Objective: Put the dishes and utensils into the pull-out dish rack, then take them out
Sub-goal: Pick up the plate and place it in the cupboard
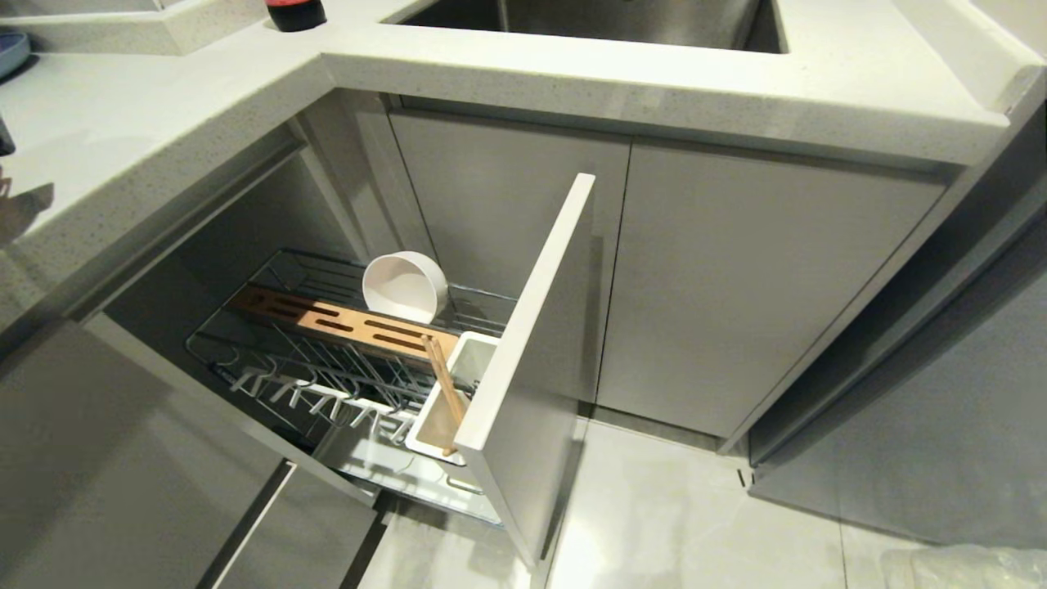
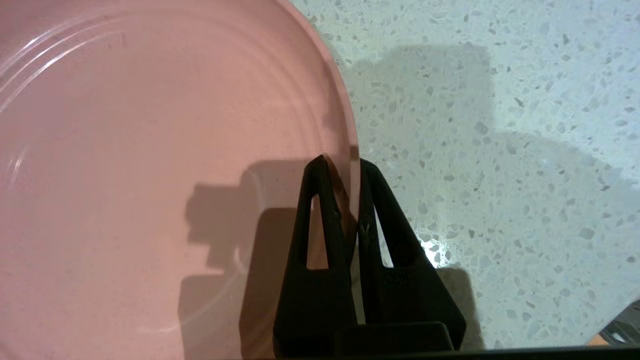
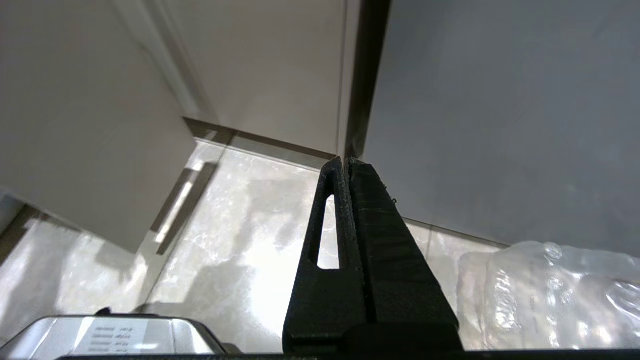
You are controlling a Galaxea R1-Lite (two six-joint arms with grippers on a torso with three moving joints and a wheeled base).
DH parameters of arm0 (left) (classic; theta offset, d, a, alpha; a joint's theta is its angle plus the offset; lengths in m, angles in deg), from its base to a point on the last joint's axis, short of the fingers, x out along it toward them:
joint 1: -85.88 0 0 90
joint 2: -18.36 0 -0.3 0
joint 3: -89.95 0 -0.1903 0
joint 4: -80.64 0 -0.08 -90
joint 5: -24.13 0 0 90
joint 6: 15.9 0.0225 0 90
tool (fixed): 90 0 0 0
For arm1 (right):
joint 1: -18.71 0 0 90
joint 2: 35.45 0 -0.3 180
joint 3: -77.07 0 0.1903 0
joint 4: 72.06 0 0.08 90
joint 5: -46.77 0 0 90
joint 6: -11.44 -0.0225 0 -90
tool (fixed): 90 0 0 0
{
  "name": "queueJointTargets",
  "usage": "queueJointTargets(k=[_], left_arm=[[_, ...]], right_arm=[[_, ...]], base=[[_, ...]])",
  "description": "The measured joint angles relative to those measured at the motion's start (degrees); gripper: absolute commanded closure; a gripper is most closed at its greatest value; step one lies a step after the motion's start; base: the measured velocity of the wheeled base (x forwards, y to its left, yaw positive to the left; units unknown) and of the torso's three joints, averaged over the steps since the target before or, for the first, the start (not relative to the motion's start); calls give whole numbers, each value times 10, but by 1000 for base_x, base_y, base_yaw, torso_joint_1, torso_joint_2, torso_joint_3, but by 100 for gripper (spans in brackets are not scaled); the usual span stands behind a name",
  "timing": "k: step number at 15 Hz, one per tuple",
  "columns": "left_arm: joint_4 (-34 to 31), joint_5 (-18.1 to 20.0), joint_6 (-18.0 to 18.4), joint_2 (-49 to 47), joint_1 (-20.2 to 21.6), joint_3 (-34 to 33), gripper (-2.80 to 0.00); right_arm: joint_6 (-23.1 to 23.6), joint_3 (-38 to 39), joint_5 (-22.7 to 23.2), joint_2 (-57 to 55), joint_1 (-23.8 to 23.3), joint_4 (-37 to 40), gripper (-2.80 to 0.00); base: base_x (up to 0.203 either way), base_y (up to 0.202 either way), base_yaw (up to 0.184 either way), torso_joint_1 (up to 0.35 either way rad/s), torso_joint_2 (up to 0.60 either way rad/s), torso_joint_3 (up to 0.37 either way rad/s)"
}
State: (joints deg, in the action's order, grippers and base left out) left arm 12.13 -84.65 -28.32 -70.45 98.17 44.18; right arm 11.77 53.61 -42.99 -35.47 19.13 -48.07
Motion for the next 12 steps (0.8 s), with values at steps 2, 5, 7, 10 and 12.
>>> queueJointTargets(k=[2, 5, 7, 10, 12], left_arm=[[-1, 1, 0, 3, -2, -1, 0], [1, 2, -6, 17, -17, 1, 0], [17, 2, -22, 39, -33, 2, 0], [96, 2, -57, 79, -65, 2, 0], [166, 2, -85, 107, -92, 2, 0]], right_arm=[[0, 0, 0, 0, 0, 0, 0], [0, 0, 0, 0, 0, 0, 0], [0, 0, 0, 0, 0, 0, 0], [0, 0, 0, 0, 0, 0, 0], [0, 0, 0, 0, 0, 0, 0]], base=[[0, 0, 0, 0, 0, 0], [0, 0, 0, 0, 0, 0], [0, 0, 0, 0, 0, 0], [0, 0, 0, 0, 0, 0], [0, 0, 0, 0, 0, 0]])
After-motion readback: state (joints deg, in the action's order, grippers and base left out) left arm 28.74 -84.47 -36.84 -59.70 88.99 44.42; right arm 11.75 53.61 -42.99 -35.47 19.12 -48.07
